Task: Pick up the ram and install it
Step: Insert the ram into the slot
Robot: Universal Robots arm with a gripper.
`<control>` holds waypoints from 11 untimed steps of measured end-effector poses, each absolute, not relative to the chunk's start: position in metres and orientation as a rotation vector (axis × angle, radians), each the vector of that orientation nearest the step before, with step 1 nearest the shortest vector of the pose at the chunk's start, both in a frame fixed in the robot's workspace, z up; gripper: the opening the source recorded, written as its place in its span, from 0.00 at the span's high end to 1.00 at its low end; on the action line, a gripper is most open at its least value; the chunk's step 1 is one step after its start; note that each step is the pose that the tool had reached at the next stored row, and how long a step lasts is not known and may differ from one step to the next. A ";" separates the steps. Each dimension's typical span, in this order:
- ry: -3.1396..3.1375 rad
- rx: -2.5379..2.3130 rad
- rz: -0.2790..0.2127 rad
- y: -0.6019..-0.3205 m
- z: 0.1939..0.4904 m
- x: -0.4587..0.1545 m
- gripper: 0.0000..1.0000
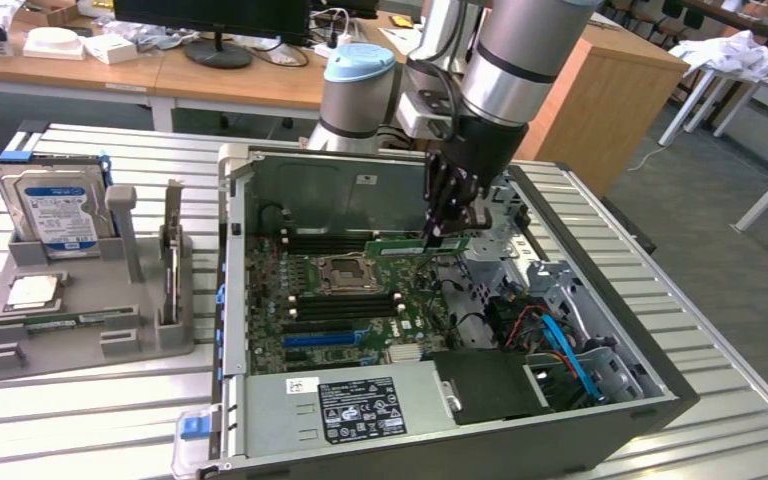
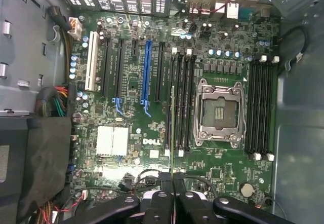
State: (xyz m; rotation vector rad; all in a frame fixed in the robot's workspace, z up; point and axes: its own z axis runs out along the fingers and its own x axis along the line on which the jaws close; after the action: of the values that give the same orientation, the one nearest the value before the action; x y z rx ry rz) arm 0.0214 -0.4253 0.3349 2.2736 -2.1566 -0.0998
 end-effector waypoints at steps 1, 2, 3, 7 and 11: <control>-2.157 2.274 -0.100 -0.425 0.335 0.021 0.88; -2.157 2.274 -0.100 -0.425 0.334 0.021 0.88; -2.157 2.274 -0.100 -0.425 0.334 0.021 0.88; -2.157 2.274 -0.100 -0.425 0.333 0.021 0.88; -2.157 2.274 -0.100 -0.425 0.332 0.021 0.88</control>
State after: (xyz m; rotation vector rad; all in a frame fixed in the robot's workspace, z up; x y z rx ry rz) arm 0.0214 -0.4253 0.3319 2.2735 -2.1566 -0.0997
